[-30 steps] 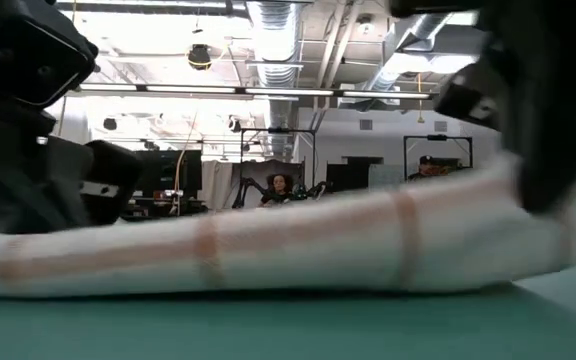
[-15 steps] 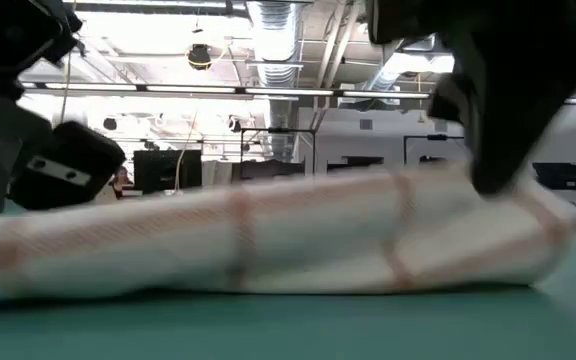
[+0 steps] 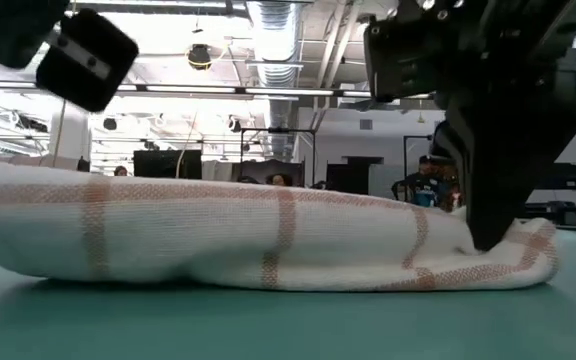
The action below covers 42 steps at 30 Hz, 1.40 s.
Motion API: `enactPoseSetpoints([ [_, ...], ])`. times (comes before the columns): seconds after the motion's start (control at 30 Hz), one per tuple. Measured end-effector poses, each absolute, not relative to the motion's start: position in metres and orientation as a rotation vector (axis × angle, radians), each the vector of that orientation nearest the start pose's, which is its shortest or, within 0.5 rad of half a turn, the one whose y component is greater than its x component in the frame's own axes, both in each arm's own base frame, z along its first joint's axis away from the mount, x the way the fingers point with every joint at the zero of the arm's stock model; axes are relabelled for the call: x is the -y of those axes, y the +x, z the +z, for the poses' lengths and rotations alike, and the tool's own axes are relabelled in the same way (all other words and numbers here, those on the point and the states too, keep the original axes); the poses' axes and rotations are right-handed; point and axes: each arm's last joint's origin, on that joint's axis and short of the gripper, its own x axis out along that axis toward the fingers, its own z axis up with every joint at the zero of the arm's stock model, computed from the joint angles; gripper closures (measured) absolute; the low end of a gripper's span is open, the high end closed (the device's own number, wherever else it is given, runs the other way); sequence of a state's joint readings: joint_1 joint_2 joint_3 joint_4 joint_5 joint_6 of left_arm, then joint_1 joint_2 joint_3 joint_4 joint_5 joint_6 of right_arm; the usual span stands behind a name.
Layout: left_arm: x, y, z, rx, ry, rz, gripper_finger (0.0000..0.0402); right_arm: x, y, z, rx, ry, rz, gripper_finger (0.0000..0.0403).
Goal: Roll towel
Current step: Roll the white towel
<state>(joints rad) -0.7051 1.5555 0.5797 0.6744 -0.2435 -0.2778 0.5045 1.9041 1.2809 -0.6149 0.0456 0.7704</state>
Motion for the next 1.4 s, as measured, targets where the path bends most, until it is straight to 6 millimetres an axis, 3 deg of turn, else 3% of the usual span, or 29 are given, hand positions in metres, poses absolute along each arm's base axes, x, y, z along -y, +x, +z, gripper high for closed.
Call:
enactPoseSetpoints([
  [0.2,0.199,0.226,0.163,-0.553,0.084,-0.374,0.0401,-0.168,0.331,0.166,-1.283,0.372,-0.068,0.0384],
  [0.5,0.253,0.222,0.171,-0.469,0.374,-0.415,0.0401,-0.157,0.338,0.166,-1.276,0.410,-0.064,0.0384],
  [0.73,0.277,0.227,0.131,-0.555,0.477,-0.343,0.0401,-0.159,0.341,0.167,-1.250,0.411,-0.027,0.0384],
  [0.87,0.277,0.239,0.114,-0.560,0.554,-0.201,0.0401,-0.163,0.340,0.168,-1.239,0.398,-0.021,0.0384],
  [1.0,0.265,0.247,0.110,-0.598,0.594,-0.098,0.0401,-0.164,0.339,0.168,-1.237,0.393,-0.023,0.0384],
  [1.23,0.252,0.249,0.129,-0.570,0.699,0.030,0.0401,-0.163,0.340,0.168,-1.236,0.388,-0.022,0.0384],
  [1.4,0.236,0.256,0.129,-0.644,0.716,0.044,0.0402,-0.163,0.339,0.168,-1.236,0.385,-0.023,0.0384],
])
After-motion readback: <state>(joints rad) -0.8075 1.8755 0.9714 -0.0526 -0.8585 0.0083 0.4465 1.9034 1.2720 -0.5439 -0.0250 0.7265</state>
